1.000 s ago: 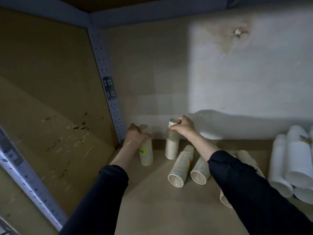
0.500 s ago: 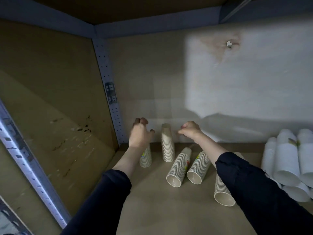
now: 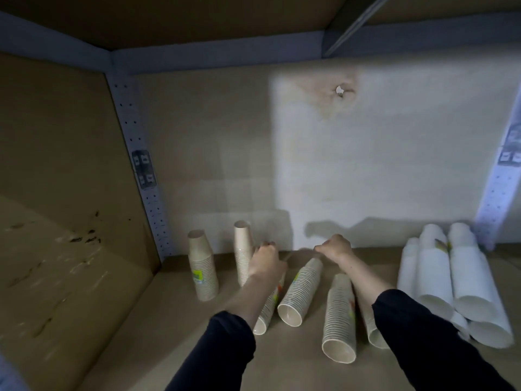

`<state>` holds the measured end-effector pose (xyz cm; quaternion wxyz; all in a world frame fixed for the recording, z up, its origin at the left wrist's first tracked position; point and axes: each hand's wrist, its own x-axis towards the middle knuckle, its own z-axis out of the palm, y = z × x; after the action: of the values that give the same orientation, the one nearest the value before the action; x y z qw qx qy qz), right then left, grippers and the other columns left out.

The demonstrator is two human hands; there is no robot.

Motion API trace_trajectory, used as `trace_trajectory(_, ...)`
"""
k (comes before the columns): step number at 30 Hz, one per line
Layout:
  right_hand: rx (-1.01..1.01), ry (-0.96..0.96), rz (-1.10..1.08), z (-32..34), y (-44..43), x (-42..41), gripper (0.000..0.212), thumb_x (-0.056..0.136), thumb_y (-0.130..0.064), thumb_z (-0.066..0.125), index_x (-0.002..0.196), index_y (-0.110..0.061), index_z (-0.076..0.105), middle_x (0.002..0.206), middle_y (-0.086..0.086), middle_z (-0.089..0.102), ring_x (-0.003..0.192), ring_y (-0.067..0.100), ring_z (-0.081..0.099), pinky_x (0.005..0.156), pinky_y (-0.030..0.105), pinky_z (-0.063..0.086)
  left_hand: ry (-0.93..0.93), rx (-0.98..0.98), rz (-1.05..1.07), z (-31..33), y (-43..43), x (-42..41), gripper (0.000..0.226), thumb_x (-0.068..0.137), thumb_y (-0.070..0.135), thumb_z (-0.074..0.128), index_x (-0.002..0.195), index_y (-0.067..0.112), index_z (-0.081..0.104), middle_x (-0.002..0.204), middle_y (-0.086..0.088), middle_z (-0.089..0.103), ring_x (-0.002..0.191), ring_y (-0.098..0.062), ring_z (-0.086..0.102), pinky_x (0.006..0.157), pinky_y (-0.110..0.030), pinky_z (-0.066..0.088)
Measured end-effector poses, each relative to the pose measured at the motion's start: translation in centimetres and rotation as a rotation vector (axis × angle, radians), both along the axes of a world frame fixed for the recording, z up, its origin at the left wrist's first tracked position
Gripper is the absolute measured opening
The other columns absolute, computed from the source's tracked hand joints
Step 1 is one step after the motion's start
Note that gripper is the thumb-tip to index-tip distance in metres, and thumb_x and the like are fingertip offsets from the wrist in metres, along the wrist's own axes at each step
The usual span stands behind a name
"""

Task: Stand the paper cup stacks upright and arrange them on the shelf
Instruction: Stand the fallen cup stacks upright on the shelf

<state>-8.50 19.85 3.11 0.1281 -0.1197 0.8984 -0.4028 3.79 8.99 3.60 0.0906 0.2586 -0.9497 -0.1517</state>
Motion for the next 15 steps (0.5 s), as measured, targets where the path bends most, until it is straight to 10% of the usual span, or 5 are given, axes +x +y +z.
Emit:
trace_trajectory(5,0.043,-0.097,0.016,-2.3,-0.3,-2.0,0.049,0.077,-0.034,0.07,0.107,0.003,0.06,0.108,0.017,0.065,0.095,0.027,0.063,0.068,0.026,0.043,-0.117,-0.022,0.042,-1.9,-0.4,-2.7,0.05,0.093,0.024,0.046,0.134,-0.004,0.04,0.138,-0.02,0.045,0.128,-0.031,0.044,0.108,-0.034,0.036)
trace_trajectory(15,0.076,-0.277,0.001,-4.1,-2.1,-4.0,0.037,0.079,-0.03,0.069,0.099,0.0,0.061,0.07,0.013,0.055,0.051,0.021,0.052,0.036,0.022,0.043,-0.201,0.101,0.14,-3.2,-1.3,-5.5,0.053,0.091,0.026,0.053,0.135,-0.001,0.042,0.141,-0.016,0.045,0.132,-0.029,0.045,0.105,-0.033,0.041)
